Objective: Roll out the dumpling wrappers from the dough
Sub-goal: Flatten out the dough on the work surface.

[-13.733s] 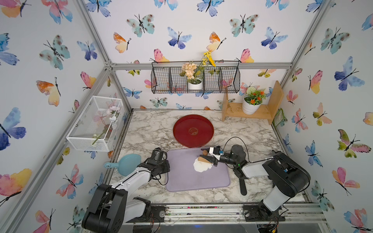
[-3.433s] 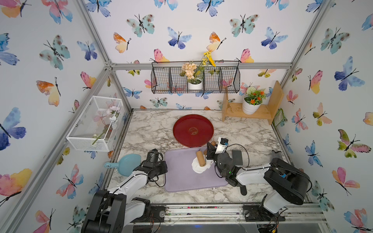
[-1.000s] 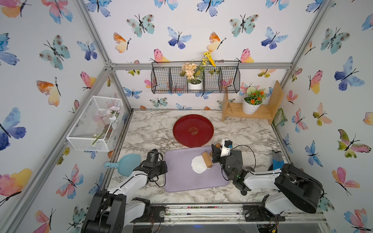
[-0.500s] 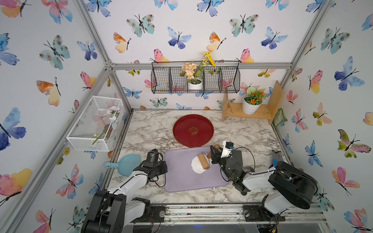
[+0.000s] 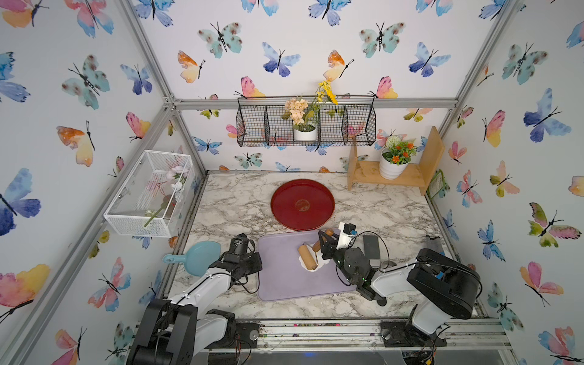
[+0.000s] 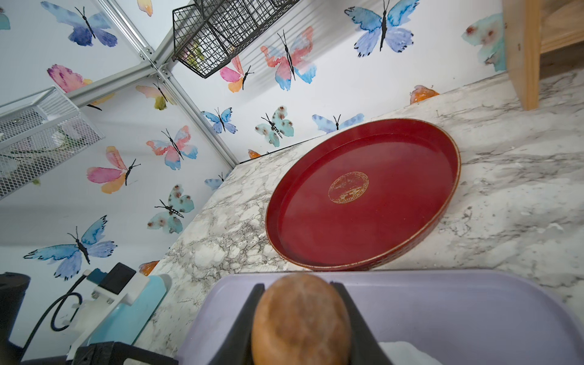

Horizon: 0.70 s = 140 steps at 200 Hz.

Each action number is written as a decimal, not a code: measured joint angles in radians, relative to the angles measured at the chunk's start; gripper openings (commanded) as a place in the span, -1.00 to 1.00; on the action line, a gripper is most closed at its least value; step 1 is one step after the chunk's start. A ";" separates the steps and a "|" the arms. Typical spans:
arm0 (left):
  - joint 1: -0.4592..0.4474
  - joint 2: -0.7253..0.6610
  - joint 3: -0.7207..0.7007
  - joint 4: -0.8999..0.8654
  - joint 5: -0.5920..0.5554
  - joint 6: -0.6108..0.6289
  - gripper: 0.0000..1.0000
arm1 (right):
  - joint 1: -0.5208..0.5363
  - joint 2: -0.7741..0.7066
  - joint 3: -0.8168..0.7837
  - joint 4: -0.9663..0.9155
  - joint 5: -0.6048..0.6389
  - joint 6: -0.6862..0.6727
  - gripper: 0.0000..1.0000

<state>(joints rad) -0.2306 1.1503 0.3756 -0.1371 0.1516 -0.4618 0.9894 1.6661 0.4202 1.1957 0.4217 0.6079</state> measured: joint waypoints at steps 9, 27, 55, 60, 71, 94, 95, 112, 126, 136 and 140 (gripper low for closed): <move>0.000 0.000 0.000 0.000 0.000 0.000 -1.00 | 0.001 0.004 0.001 0.002 0.000 0.006 -0.96; 0.000 0.000 0.000 0.000 0.000 -0.002 -1.00 | 0.001 0.006 0.004 0.004 0.000 0.013 -0.96; 0.000 0.000 0.000 0.000 0.000 -0.003 -1.00 | 0.006 0.010 0.011 0.002 0.000 0.013 -0.96; 0.000 0.000 0.000 0.000 0.000 -0.003 -1.00 | 0.007 0.013 0.014 0.003 0.000 0.013 -0.96; 0.000 0.000 0.000 0.000 0.000 -0.003 -1.00 | 0.010 0.021 0.021 0.003 0.000 0.013 -0.96; 0.000 0.000 0.000 0.000 0.000 -0.003 -1.00 | 0.022 0.039 0.035 0.007 -0.001 0.017 -0.96; 0.000 0.000 0.000 0.000 0.000 -0.003 -1.00 | 0.022 0.040 0.035 0.007 -0.001 0.017 -0.96; 0.000 0.000 0.000 0.000 0.000 -0.003 -1.00 | 0.032 0.045 0.036 0.007 0.000 0.028 -0.96; 0.000 0.000 0.000 0.000 0.000 -0.003 -1.00 | 0.035 0.039 0.032 0.006 0.006 0.032 -0.96; 0.000 0.000 0.000 0.000 0.000 -0.003 -1.00 | 0.036 0.025 0.027 -0.006 0.017 0.034 -0.96; 0.000 0.000 0.000 0.000 0.000 -0.003 -1.00 | 0.037 0.019 0.027 -0.015 0.021 0.035 -0.96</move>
<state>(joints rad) -0.2306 1.1503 0.3756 -0.1371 0.1516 -0.4648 1.0260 1.6848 0.4477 1.1805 0.4423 0.6430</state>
